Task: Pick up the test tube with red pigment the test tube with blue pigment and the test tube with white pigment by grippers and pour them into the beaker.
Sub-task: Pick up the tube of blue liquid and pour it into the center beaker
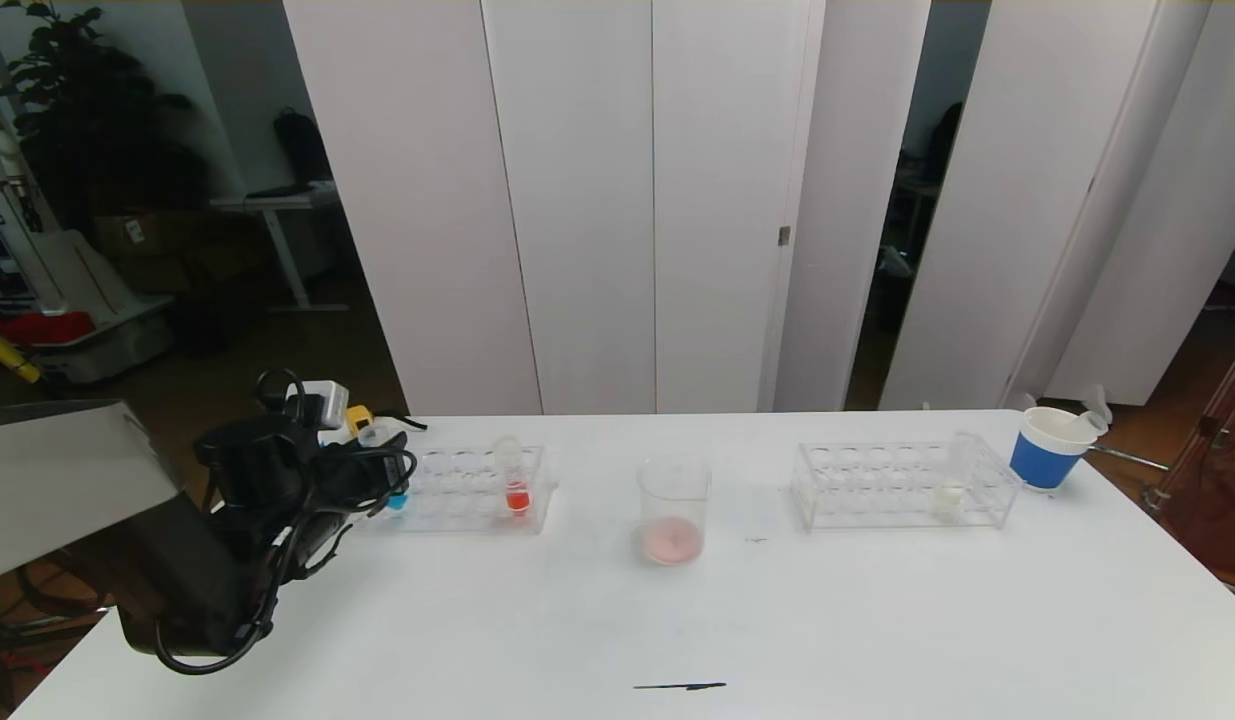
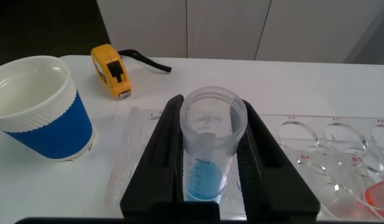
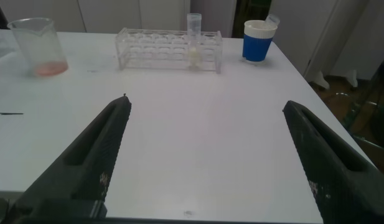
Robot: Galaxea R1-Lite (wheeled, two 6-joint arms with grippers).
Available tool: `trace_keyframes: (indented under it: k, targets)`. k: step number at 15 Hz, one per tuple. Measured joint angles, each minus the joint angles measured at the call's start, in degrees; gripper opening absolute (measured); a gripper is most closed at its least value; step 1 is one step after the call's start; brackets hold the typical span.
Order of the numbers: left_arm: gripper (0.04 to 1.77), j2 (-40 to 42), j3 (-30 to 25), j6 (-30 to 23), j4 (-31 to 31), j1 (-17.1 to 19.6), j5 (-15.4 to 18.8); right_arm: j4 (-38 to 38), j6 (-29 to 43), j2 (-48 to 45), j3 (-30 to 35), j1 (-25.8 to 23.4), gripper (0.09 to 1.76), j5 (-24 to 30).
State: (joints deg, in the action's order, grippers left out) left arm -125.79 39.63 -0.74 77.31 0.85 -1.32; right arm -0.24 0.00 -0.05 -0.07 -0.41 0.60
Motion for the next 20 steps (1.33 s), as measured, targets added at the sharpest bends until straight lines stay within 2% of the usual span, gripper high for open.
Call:
trace_keyframes:
  k: [5, 10, 12, 14, 16, 20]
  targets:
    - [0.58, 6.7, 1.8, 0.1, -6.5, -0.4, 0.2, 0.0, 0.0, 0.0, 0.0, 0.0, 1.75, 0.0]
    - [0.58, 16.1, 5.9, 0.5, -19.7, -1.0, 1.9, 0.0, 0.0, 0.0, 0.0, 0.0, 1.75, 0.0]
    - [0.58, 20.8, 8.9, 0.6, -27.0, -1.8, 5.2, 0.0, 0.0, 0.0, 0.0, 0.0, 1.75, 0.0]
    - [0.58, 24.5, 11.6, 0.7, -31.1, -3.5, 9.6, 0.0, 0.0, 0.0, 0.0, 0.0, 1.75, 0.0]
    - [0.58, 26.6, 13.6, 2.9, -31.3, -5.8, 15.1, 0.0, 0.0, 0.0, 0.0, 0.0, 1.75, 0.0]
    - [0.58, 26.2, 16.3, 5.3, -32.3, -11.6, 20.2, 0.0, 0.0, 0.0, 0.0, 0.0, 1.75, 0.0]
